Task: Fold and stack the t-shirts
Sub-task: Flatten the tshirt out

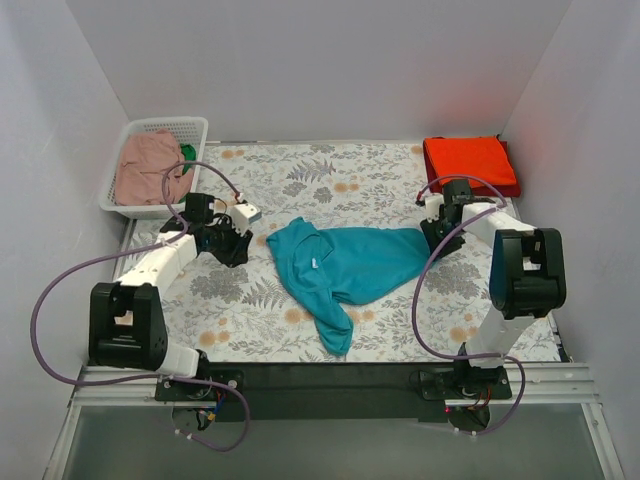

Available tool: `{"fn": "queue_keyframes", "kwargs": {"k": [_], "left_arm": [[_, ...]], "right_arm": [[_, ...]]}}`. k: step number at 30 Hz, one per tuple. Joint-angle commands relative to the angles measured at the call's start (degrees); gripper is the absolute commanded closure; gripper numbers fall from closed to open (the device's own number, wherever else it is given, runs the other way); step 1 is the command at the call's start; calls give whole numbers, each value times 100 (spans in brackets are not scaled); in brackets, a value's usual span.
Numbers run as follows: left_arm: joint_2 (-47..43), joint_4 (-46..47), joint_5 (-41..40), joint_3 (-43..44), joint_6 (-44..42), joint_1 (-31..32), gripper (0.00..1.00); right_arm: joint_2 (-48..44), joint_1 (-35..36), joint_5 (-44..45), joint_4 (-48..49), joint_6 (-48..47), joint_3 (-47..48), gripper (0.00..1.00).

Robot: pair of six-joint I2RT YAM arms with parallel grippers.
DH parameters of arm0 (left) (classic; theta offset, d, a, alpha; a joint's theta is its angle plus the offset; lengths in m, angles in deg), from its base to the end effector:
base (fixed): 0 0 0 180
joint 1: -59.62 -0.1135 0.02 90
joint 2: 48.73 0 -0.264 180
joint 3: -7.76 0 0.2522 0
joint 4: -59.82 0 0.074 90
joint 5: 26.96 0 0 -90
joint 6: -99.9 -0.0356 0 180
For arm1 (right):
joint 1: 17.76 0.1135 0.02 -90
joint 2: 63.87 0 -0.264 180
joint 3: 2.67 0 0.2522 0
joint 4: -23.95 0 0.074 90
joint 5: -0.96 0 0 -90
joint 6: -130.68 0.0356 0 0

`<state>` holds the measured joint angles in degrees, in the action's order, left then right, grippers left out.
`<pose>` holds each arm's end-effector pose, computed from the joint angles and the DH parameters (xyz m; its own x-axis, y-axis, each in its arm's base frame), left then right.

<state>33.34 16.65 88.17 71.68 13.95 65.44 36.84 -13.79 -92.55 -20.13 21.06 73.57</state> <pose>0.2713 -0.0428 0.2032 -0.8914 0.0266 -0.4524 0.2322 0.8841 -0.4055 0.3377 0.0256 0.1665 -0.8439 -0.3945 -0.3636 -0.3979 0.9148 -0.0691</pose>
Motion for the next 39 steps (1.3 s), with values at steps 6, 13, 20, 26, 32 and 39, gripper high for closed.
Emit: {"fn": "queue_keyframes", "kwargs": {"k": [6,13,20,26,32,39], "left_arm": [[-604,-550,635,531,12,2075,31],[738,260,-375,987,1413,3486,30],[1365,427,-983,1155,1651,3777,37],[1023,436,-1185,857,1756,3751,72],[-4,155,-598,566,1871,2838,100],[-498,-740,-79,66,642,879,100]], "right_arm": [[-762,-63,-361,-861,-578,-43,51],[-641,-133,-256,-966,-623,221,47],[255,-221,-247,-747,-263,554,41],[555,-326,-177,-641,-209,529,49],[555,-546,-124,-641,-262,327,73],[362,-590,-290,-808,-359,195,73]]}}
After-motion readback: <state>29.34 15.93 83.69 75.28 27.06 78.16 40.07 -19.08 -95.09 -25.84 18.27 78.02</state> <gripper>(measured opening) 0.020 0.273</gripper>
